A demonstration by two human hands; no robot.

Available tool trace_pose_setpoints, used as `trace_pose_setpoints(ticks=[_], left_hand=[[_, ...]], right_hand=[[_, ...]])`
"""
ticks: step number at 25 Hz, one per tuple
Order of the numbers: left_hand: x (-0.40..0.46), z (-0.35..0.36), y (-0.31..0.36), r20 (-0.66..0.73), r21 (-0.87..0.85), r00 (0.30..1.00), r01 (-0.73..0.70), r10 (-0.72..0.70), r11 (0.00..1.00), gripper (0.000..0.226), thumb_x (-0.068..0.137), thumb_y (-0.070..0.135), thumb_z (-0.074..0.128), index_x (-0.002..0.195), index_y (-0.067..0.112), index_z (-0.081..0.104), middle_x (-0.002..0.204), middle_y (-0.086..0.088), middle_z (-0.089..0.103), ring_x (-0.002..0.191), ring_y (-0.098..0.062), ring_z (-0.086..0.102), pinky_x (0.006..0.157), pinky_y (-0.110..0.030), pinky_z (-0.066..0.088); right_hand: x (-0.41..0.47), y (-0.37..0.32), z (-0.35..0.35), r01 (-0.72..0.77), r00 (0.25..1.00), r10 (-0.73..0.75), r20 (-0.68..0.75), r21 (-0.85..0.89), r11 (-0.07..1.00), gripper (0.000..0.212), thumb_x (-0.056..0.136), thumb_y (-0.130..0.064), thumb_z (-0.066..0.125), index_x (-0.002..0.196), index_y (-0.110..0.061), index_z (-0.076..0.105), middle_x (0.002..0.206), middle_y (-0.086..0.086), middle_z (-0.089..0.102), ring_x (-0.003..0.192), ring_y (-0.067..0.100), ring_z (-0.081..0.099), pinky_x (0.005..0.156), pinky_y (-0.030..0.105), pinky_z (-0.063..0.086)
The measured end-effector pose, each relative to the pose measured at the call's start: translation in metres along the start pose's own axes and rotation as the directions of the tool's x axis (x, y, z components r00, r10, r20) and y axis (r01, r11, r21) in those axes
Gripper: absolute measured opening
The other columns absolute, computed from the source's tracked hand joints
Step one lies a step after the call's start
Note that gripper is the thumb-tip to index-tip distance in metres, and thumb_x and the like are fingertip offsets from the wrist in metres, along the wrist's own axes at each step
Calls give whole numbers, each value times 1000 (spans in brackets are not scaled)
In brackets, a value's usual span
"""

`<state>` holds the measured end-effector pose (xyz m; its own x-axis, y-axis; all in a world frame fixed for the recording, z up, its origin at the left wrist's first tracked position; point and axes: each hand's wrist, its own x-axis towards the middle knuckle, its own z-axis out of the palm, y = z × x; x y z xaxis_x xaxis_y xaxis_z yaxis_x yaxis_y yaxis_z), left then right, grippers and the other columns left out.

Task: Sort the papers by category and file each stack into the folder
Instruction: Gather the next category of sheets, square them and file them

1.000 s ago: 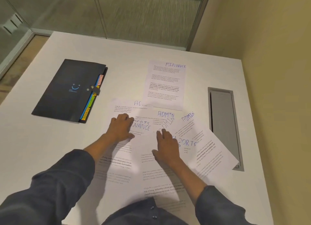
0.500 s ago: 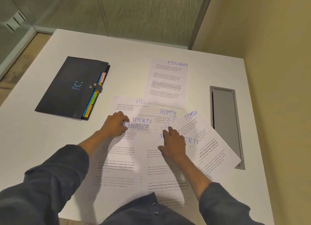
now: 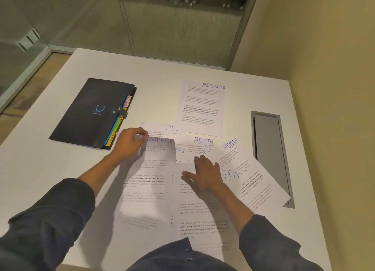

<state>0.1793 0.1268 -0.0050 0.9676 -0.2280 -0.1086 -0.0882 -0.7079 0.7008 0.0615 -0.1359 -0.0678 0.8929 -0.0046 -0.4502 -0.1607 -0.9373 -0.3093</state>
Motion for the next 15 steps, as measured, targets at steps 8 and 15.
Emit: trace_pose_setpoints(ticks=[8,15], left_hand=[[30,-51,96,-54,-63,961,-273,270,960,5,88,14,66,90,14,70,97,2,69,89,-1,58,99,-29,38],[58,-65,92,-470,-117,881,-116,48,986,55,85,23,68,135,15,47,135,-4,51,129,-22,43,110,-42,32]], right_hand=[[18,-55,-58,148,985,-55,-161,656,740,43,92,-27,66,130,-7,60,122,11,68,105,28,67,78,30,55],[28,-47,-108,220,926,180,-333,860,461,31,93,-16,65,122,-5,67,110,8,73,94,20,71,81,32,58]])
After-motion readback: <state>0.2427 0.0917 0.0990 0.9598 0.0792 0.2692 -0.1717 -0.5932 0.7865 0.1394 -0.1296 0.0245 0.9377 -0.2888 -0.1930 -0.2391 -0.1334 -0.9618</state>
